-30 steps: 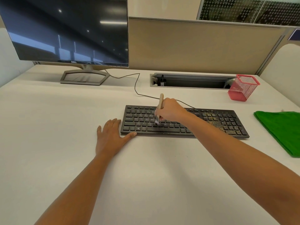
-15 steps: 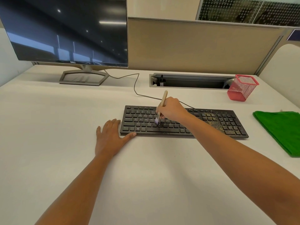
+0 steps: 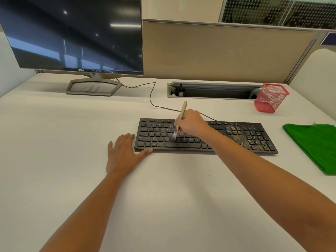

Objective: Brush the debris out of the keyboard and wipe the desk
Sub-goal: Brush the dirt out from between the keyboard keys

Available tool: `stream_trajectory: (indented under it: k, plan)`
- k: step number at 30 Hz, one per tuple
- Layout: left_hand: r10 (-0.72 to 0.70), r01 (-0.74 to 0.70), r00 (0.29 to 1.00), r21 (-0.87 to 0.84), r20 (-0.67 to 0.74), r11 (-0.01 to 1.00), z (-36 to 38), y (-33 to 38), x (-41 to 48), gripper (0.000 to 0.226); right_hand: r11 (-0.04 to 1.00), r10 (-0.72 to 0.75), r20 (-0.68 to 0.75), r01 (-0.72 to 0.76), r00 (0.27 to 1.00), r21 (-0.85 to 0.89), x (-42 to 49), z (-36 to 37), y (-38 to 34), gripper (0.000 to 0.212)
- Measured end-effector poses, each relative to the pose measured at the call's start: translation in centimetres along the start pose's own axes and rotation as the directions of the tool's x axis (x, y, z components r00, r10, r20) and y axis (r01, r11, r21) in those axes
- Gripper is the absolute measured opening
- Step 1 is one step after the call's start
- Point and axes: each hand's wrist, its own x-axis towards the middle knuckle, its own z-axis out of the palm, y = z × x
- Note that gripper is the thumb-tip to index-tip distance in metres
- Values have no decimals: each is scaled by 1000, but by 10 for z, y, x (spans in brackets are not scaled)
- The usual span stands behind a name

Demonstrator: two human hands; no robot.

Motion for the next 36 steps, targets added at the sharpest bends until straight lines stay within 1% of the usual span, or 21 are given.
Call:
stream_trajectory:
  k: [4, 6, 8, 10, 12, 17, 19, 22, 24, 25, 27, 29, 31, 34, 36]
  plan:
    - [-3, 3, 1000, -1, 4, 1000, -1, 1, 0, 85, 999, 17, 94, -12, 995, -45, -5, 1, -1, 25]
    - [-1, 1, 1000, -4, -1, 1000, 0, 1, 0, 84, 1000, 3, 61, -1, 998, -21, -5, -1, -3, 26]
    - [0, 0, 1000, -6, -2, 1000, 0, 1, 0, 84, 999, -9, -7, 10, 1000, 32, -3, -2, -5, 26]
    - [-1, 1, 1000, -4, -1, 1000, 0, 1, 0, 85, 999, -27, -46, 29, 999, 43, -3, -1, -5, 27]
    - [-3, 3, 1000, -5, -1, 1000, 0, 1, 0, 85, 999, -40, -34, 40, 999, 6, -6, 1, -4, 28]
    - [1, -1, 1000, 8, -3, 1000, 0, 1, 0, 84, 995, -45, 47, 49, 998, -85, -13, 7, 2, 28]
    - [4, -4, 1000, 14, -9, 1000, 0, 1, 0, 83, 996, -58, 34, 60, 998, -60, -13, 7, 4, 28]
    - [6, -6, 1000, 15, -10, 1000, 0, 1, 0, 82, 994, -111, -62, 111, 992, 6, -11, 5, 4, 24]
    - [4, -4, 1000, 15, -10, 1000, 0, 1, 0, 82, 983, -183, -111, 183, 977, -13, -12, 4, 2, 21]
    - [3, -3, 1000, 15, -10, 1000, 0, 1, 0, 82, 976, -218, -106, 217, 970, -22, -13, 5, 1, 21]
    - [2, -1, 1000, 21, -8, 1000, 0, 1, 0, 82, 966, -257, -46, 256, 965, -29, -14, 6, -1, 19]
    - [3, -3, 1000, 23, -6, 1000, 0, 1, 0, 82, 964, -256, 29, 258, 966, -63, -15, 6, -2, 19]
    - [2, -2, 1000, 20, -4, 1000, 0, 1, 0, 82, 959, -241, 70, 248, 968, -138, -13, 3, -3, 22]
    - [1, -1, 1000, 15, 4, 1000, -1, 1, 0, 84, 930, -184, 93, 204, 978, -307, -12, -3, -3, 25]
    - [1, -1, 1000, 14, 8, 1000, -1, 1, 0, 84, 906, -160, 78, 178, 984, -383, -10, -8, -3, 24]
